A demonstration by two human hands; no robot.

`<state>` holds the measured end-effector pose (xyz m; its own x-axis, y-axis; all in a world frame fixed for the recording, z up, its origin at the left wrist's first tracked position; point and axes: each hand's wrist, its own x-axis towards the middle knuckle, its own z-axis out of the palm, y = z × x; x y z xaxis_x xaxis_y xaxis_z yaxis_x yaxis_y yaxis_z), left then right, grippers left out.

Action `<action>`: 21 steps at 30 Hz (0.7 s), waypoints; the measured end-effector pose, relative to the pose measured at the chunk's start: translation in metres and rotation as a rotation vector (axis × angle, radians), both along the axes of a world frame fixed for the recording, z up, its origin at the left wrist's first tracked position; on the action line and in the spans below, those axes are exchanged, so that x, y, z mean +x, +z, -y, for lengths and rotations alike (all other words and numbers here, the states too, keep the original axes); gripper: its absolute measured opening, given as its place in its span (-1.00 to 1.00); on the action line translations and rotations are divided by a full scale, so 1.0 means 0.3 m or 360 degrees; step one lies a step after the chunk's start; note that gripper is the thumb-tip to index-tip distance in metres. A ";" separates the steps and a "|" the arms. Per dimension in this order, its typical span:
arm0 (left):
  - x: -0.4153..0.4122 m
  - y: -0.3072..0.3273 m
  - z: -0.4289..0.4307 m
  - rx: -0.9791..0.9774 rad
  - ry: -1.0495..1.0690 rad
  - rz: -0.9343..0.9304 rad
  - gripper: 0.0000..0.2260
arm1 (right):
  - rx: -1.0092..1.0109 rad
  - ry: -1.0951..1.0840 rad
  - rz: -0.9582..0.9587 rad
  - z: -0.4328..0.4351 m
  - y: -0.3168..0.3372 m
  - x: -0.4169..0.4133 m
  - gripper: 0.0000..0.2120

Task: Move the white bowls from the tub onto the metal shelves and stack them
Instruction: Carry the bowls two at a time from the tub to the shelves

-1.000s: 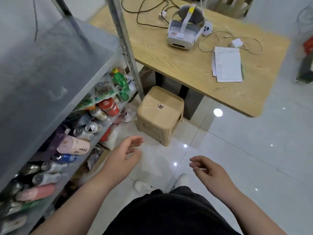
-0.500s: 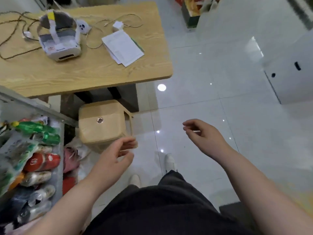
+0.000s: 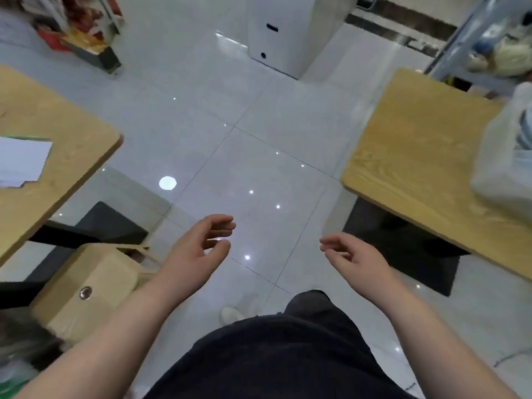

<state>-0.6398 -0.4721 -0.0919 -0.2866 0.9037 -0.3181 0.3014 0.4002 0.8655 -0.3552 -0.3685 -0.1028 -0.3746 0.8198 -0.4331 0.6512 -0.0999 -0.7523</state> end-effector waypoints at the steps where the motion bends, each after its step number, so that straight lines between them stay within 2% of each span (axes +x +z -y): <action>1: 0.052 0.007 -0.034 0.0000 -0.0087 -0.0010 -0.65 | -0.0003 -0.0090 -0.0011 0.028 -0.009 0.079 -0.82; 6: 0.373 0.043 -0.195 0.0048 -0.0381 -0.0020 -0.65 | -0.0079 -0.0490 -0.0085 0.134 -0.026 0.453 -0.81; 14: 0.949 0.020 -0.370 0.0049 -0.0739 -0.0008 -0.66 | 0.0008 -0.0763 -0.0059 0.113 -0.028 1.006 -0.83; 21: 1.247 -0.006 -0.502 0.0013 -0.0977 0.0025 -0.66 | 0.0085 -0.1076 -0.0128 0.024 -0.036 1.287 -0.82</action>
<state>-0.2657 -0.3216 -0.0938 0.2916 0.9047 -0.3106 0.4617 0.1512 0.8741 0.0308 -0.3757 -0.1137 0.1983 0.9044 -0.3777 0.4005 -0.4265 -0.8110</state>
